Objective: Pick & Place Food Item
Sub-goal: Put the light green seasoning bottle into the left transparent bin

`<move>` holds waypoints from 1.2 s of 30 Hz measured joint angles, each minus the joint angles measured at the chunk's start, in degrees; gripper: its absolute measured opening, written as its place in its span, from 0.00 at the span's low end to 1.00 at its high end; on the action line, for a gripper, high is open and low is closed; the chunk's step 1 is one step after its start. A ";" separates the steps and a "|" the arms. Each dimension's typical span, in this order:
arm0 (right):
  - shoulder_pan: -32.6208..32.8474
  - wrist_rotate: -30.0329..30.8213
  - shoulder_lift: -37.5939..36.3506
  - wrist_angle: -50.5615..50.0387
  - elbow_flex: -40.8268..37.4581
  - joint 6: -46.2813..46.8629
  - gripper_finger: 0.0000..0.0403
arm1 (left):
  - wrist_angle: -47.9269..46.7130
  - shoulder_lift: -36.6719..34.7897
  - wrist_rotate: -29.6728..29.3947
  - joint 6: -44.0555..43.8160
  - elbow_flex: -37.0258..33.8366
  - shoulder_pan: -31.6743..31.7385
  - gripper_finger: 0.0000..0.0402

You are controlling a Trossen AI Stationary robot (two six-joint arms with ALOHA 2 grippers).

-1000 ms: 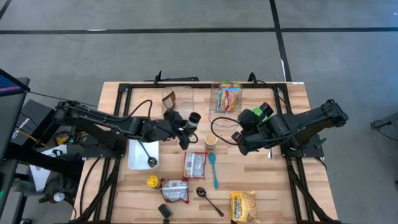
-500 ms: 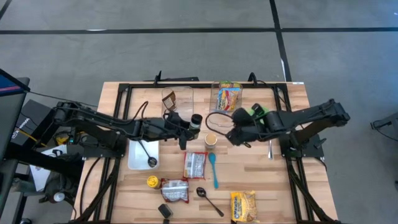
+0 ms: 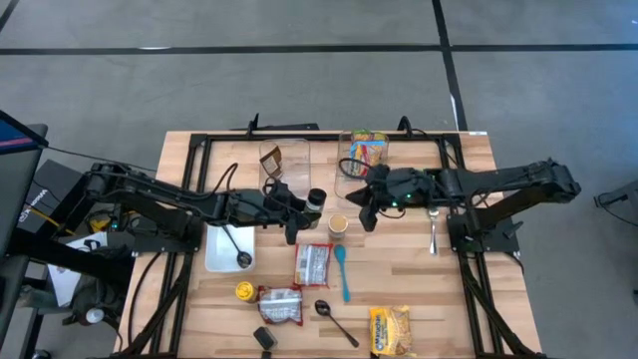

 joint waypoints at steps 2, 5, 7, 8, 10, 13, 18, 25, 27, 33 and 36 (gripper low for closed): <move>0.01 -2.08 -0.29 6.48 -2.73 -0.24 0.00 | 0.54 0.00 0.11 -0.04 0.00 0.00 0.42; 0.77 -2.36 -0.39 14.40 -6.28 -0.21 0.00 | 2.02 0.00 2.11 -0.06 0.00 0.00 0.42; 1.09 -2.37 -0.38 19.32 -8.28 -0.21 0.00 | 2.41 0.00 3.13 -0.07 0.02 0.00 0.42; 1.19 -2.38 -0.37 21.91 -9.14 -0.22 0.00 | 2.37 0.00 3.73 -0.07 0.01 0.00 0.42; 1.60 -2.40 -0.37 26.60 -10.51 -0.24 0.00 | 2.37 0.00 5.10 -0.41 0.01 0.00 0.42; 2.08 -2.55 -0.37 28.22 -11.04 -0.24 0.00 | 2.40 0.00 6.49 -1.56 0.00 0.00 0.42; 2.43 -4.09 -0.37 27.72 -11.04 -0.09 0.00 | 2.45 0.00 7.06 -1.62 0.01 0.00 0.42; 2.42 -6.96 -0.36 27.71 -11.04 2.38 0.04 | 2.60 0.00 7.04 -1.94 0.02 0.00 0.42; 2.42 -6.97 -0.36 26.99 -11.04 2.37 0.08 | 3.07 0.00 7.04 -2.01 0.02 0.00 0.42; 2.42 -6.95 -0.32 26.40 -11.04 2.42 0.29 | 6.99 0.00 5.84 -1.99 0.02 0.00 0.42; 2.42 -6.95 -0.32 26.74 -11.04 1.72 0.40 | 9.39 0.00 5.32 -1.97 0.02 0.14 0.42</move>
